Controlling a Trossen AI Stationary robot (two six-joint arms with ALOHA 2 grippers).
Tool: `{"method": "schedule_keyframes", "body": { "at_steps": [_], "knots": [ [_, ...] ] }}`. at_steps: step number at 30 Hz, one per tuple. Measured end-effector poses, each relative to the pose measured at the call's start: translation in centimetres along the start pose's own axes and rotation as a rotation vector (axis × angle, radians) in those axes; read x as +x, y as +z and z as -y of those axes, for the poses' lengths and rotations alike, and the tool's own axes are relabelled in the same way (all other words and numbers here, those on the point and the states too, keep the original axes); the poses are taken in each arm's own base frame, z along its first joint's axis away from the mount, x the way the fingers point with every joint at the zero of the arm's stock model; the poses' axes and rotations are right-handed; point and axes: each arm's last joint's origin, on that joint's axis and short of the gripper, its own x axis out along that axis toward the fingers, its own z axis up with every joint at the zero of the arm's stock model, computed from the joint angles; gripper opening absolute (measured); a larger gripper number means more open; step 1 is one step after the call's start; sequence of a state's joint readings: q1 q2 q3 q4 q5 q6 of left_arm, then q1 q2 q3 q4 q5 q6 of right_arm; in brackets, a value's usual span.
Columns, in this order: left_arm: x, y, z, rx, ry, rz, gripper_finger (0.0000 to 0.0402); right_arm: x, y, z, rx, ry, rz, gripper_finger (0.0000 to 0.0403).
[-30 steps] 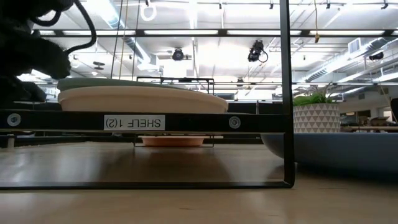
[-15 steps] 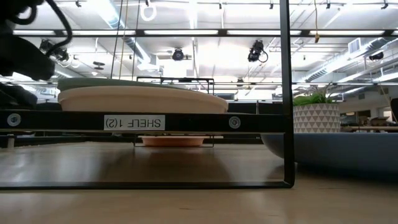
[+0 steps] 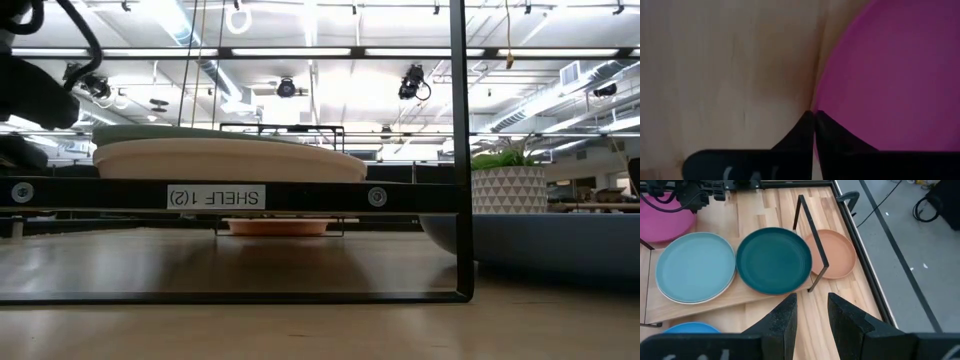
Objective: Place and stack plates onto a shelf
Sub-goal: Stack the pink plate on top of the dark green plate on the shelf
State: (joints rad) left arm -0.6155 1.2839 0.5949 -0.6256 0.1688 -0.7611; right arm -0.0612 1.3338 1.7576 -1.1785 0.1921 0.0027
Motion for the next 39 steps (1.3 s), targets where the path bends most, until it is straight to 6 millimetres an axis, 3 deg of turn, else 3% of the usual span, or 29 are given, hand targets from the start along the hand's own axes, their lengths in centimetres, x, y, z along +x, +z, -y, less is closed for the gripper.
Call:
{"method": "schedule_keyframes", "body": {
  "at_steps": [8, 18, 27, 35, 39],
  "knots": [
    [-1.4, 0.4, 0.7, -0.035, 0.017, -0.016, 0.0004, 0.0, 0.0, 0.1, -0.024, -0.025, 0.003, 0.0114],
    [-6.5, -0.6, 0.6, -0.058, 0.023, 0.066, 0.0004, 0.0, 0.0, 0.1, -0.069, -0.027, 0.003, 0.0114],
    [-11.9, -2.5, -1.3, -0.113, -0.165, 0.351, 0.0003, 0.0, 0.3, 0.1, -0.085, -0.028, 0.031, 0.0114],
    [-15.4, -3.5, -3.8, -0.407, -0.236, 0.714, 0.0003, 0.0, 0.3, 0.1, -0.072, -0.028, 0.032, 0.0114],
    [-16.1, -3.1, -4.8, -0.599, -0.183, 0.864, 0.0003, 0.0, 0.4, 0.1, -0.064, -0.028, 0.042, 0.0114]
  ]
}}
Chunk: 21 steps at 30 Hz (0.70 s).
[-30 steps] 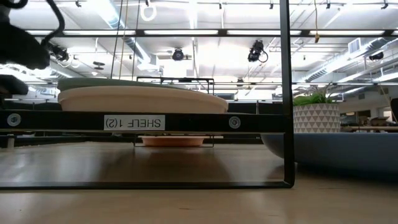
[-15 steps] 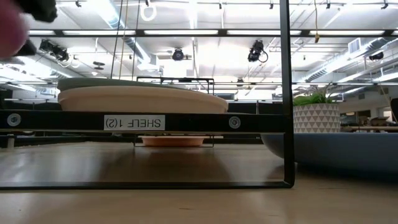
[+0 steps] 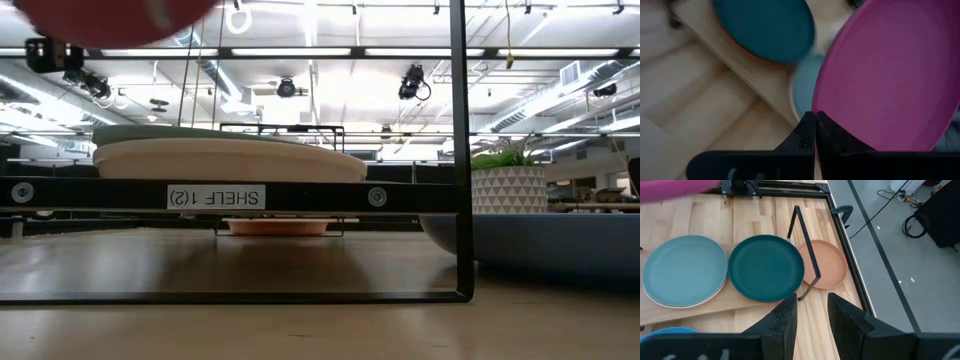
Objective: Place and stack plates onto a shelf
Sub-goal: Stack the pink plate on top of the dark green plate on the shelf
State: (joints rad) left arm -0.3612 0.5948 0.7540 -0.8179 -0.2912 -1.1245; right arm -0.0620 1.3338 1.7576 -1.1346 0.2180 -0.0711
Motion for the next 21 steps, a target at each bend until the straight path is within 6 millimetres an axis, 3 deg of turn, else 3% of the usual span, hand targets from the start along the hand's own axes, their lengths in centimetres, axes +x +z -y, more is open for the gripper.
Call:
{"method": "schedule_keyframes", "body": {
  "at_steps": [5, 12, 21],
  "knots": [
    [1.7, 0.7, 0.0, -0.173, 0.092, 0.025, 0.0003, 0.0, 0.1, 0.0, 0.003, -0.001, 0.015, 0.0114],
    [6.0, 1.8, 0.6, -0.468, 0.147, -0.062, 0.0013, 0.0, 0.6, 0.0, 0.004, -0.003, 0.062, 0.0114],
    [11.2, 3.7, 0.6, -0.492, 0.179, 0.012, 0.0012, 0.0, 0.8, -0.1, 0.035, 0.022, 0.08, 0.0114]
  ]
}}
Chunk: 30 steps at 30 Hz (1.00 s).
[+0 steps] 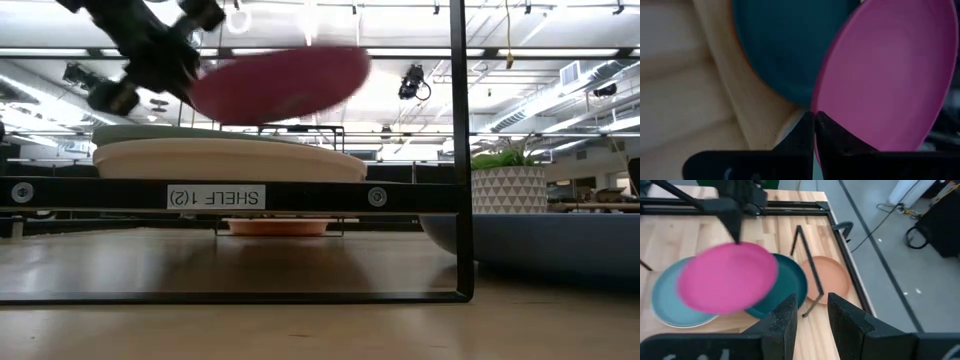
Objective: Place and stack plates onto a shelf
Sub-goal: Stack the pink plate on top of the dark green plate on the shelf
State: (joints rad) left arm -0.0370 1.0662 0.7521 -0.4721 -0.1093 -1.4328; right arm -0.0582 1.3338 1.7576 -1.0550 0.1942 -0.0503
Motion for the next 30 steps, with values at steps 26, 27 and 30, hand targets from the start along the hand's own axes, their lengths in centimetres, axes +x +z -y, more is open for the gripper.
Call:
{"method": "schedule_keyframes", "body": {
  "at_steps": [26, 27, 30],
  "knots": [
    [1.9, 5.3, -1.4, -0.001, 0.094, 0.102, 0.0015, -0.1, 0.1, -0.7, 0.017, 0.052, 0.011, 0.0114],
    [1.9, 5.3, -1.5, 0.002, 0.102, 0.099, 0.0018, -0.1, 0.1, -0.7, 0.017, 0.052, 0.011, 0.0114],
    [1.9, 5.2, -1.6, 0.003, 0.115, 0.092, 0.0024, -0.1, 0.1, -0.7, 0.014, 0.051, 0.011, 0.0114]
  ]
}}
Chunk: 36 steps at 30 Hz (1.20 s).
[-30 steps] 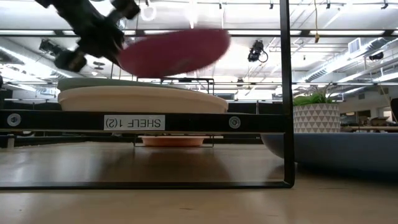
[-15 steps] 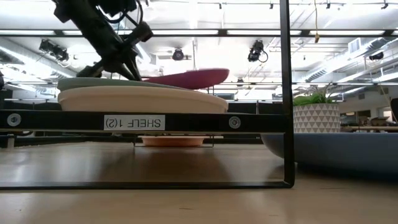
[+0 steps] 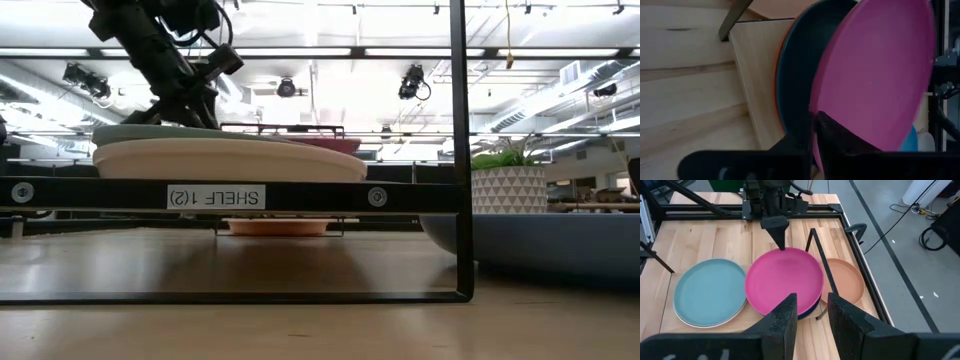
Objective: Place and stack plates onto a shelf
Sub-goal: Stack the pink plate on top of the dark green plate on the shelf, then stack the blue plate on top of the pink plate on the shelf
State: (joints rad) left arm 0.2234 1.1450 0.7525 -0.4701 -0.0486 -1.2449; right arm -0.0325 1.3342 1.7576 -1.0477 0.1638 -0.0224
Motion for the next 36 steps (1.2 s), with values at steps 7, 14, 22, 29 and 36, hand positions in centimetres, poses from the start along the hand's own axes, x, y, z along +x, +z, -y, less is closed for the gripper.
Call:
{"method": "schedule_keyframes", "body": {
  "at_steps": [7, 14, 22, 29, 36],
  "knots": [
    [0.0, 0.1, 0.0, 0.001, 0.006, 0.022, 0.0047, 0.0, 0.0, 0.1, -0.006, -0.02, -0.001, 0.0114],
    [0.0, 0.1, 0.0, 0.049, 0.005, 0.025, 0.0091, 0.0, 0.0, 0.1, -0.006, -0.027, -0.001, 0.0114],
    [-0.6, -0.1, 0.2, 0.158, -0.038, -0.001, 0.0094, 0.0, -0.6, 0.1, -0.016, -0.025, -0.059, 0.0115],
    [-1.7, 0.0, 1.7, 0.296, -0.205, 0.072, 0.0082, 1.4, -2.0, -0.3, -0.003, 0.039, -0.164, 0.0114],
    [-4.3, -0.3, 5.6, 0.528, -0.611, 0.292, 0.008, 5.8, -5.8, -1.7, 0.148, 0.189, -0.345, 0.0115]
  ]
}}
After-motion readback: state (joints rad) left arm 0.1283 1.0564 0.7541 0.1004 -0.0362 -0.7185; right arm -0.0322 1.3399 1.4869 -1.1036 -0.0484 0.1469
